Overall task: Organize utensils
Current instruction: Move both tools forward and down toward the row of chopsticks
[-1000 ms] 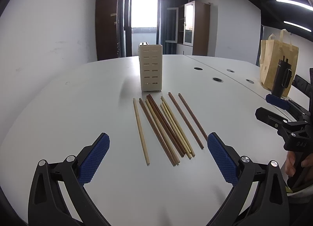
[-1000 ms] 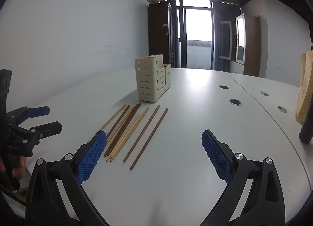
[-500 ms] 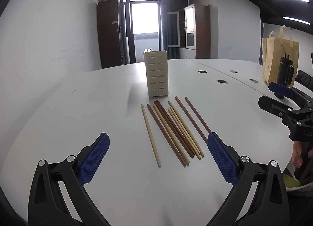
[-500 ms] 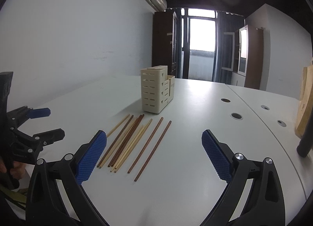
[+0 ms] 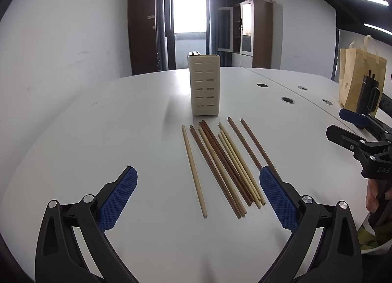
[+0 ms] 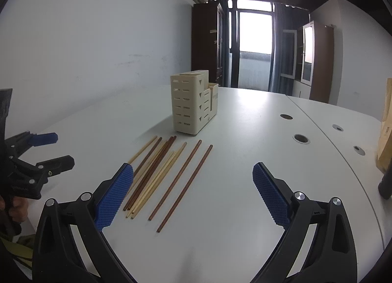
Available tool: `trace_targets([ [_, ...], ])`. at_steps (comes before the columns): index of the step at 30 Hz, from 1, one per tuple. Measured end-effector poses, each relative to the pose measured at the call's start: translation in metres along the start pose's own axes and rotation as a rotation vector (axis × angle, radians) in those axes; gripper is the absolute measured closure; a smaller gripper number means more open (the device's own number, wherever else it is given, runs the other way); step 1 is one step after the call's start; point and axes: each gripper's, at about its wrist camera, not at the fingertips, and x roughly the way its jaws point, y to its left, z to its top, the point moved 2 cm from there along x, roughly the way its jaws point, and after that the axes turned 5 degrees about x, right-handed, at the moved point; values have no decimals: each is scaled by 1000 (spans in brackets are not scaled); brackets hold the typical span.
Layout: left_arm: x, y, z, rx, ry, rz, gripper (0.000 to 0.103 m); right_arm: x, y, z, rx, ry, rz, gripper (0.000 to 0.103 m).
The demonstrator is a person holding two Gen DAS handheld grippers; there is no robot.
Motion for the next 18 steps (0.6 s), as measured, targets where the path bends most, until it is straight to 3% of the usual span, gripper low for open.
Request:
trace_targets([
  [6, 20, 9, 21, 1, 16, 6, 6, 26, -5, 11, 14, 53, -2, 4],
  [18, 77, 25, 53, -5, 124, -16, 6, 79, -17, 38, 33, 179, -13, 4],
])
